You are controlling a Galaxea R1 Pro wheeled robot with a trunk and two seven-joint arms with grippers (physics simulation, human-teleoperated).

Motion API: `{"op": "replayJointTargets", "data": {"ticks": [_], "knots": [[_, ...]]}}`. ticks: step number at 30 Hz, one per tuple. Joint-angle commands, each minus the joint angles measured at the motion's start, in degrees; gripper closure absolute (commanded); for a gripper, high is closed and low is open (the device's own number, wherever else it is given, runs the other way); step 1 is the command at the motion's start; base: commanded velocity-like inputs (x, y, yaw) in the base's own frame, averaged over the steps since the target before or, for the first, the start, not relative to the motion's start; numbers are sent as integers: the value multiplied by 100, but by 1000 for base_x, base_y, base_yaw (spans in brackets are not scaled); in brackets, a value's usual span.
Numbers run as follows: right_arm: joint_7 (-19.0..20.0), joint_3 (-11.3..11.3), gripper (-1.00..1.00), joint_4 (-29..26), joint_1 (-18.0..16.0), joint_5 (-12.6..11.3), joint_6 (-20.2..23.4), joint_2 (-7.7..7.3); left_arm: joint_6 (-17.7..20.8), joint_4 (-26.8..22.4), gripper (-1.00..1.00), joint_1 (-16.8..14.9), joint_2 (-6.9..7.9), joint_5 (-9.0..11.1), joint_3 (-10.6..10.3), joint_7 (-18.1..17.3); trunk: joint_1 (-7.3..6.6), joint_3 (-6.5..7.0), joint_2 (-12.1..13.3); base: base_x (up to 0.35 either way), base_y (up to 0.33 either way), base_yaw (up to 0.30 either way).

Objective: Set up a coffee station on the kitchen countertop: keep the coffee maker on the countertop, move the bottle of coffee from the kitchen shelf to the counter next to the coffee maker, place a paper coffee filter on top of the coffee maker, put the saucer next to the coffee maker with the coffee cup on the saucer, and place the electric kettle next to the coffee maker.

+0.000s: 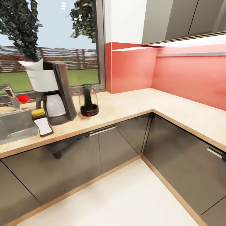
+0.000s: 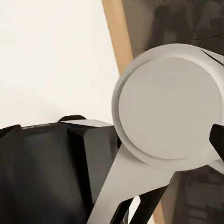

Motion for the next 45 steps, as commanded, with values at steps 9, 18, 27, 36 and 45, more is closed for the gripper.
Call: {"op": "replayJointTargets", "data": {"ticks": [9, 18, 27, 36, 45], "knots": [[-5, 3, -100, 1, -2, 34, -29, -2, -56, 6, -100, -3, -14, 46, -47, -3, -1, -5, -3, 0, 0, 158], [-46, 15, -100, 23, -2, 37, -40, -9, -56, 5, -100, -3, -24, 45, -46, -3, -1, -5, -3, 0, 0, 9], [-48, 19, -100, 24, -2, 42, -36, 1, -56, 3, -100, -3, -24, 47, -46, 5, -1, -5, -3, 0, 0, 199], [-49, 21, -100, 24, -2, 42, -36, 1, -52, 6, -100, -3, -24, 48, -46, 6, -1, -5, -3, 0, 0, 268], [-54, 21, -100, 24, -2, 42, -36, 1, -48, 5, -100, -3, -24, 48, -46, 47, -1, -5, -3, 0, 0, 270]]}}
